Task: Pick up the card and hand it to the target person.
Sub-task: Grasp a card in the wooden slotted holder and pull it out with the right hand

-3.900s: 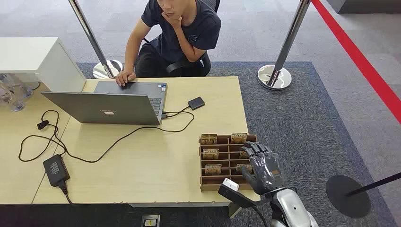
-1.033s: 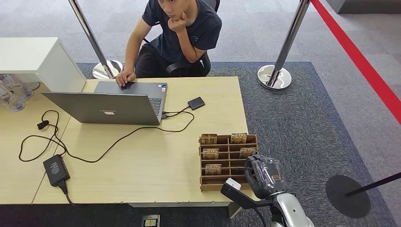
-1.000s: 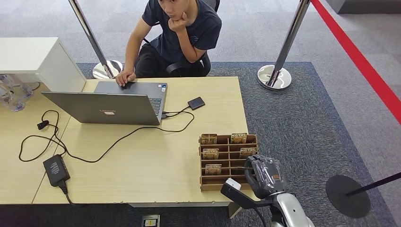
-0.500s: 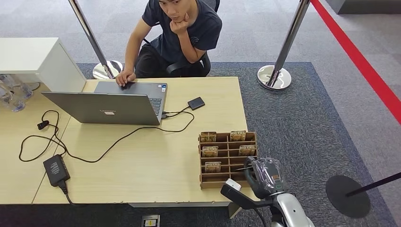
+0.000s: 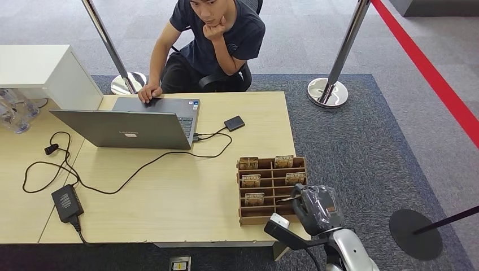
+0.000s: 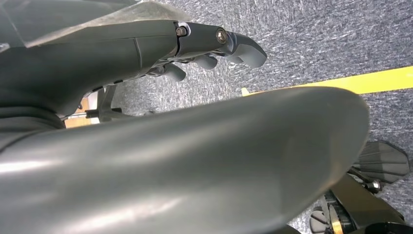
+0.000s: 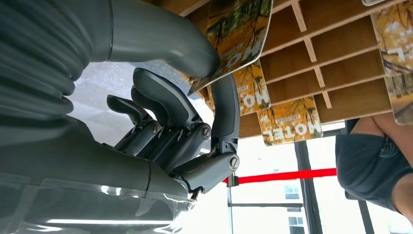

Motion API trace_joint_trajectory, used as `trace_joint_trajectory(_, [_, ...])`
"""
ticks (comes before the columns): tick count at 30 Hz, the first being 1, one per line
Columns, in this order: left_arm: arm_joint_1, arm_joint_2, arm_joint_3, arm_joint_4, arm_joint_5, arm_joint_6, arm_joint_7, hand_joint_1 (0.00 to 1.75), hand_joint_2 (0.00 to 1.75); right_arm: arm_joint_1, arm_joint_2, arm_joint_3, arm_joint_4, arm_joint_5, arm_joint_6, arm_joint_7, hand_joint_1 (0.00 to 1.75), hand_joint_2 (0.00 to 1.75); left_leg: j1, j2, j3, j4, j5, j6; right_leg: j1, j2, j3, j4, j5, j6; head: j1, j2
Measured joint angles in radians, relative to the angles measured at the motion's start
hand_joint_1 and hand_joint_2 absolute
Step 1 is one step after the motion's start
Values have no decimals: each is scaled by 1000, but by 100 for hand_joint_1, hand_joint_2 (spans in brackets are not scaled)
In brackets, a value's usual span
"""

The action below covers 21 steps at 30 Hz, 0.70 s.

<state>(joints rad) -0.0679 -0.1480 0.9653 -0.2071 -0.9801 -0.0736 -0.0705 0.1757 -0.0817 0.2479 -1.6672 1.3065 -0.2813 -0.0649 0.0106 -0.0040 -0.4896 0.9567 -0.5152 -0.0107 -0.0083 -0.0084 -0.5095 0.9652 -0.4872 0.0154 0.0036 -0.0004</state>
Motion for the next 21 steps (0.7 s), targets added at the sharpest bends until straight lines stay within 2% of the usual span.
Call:
trace_joint_trajectory(15, [0,-1,8,0,5,0,-2,0,0,7,-29,0,-77,-12,5,-10,175,175,0,0,0,0,0,0,0,0,0,0,0,0,0,0])
trace_joint_trajectory(21, [1,-1,8,0,4,1,-10,0,0,47,-56,-9,-147,-50,13,-14,175,175,0,0,0,0,0,0,0,0,0,0,0,0,0,0])
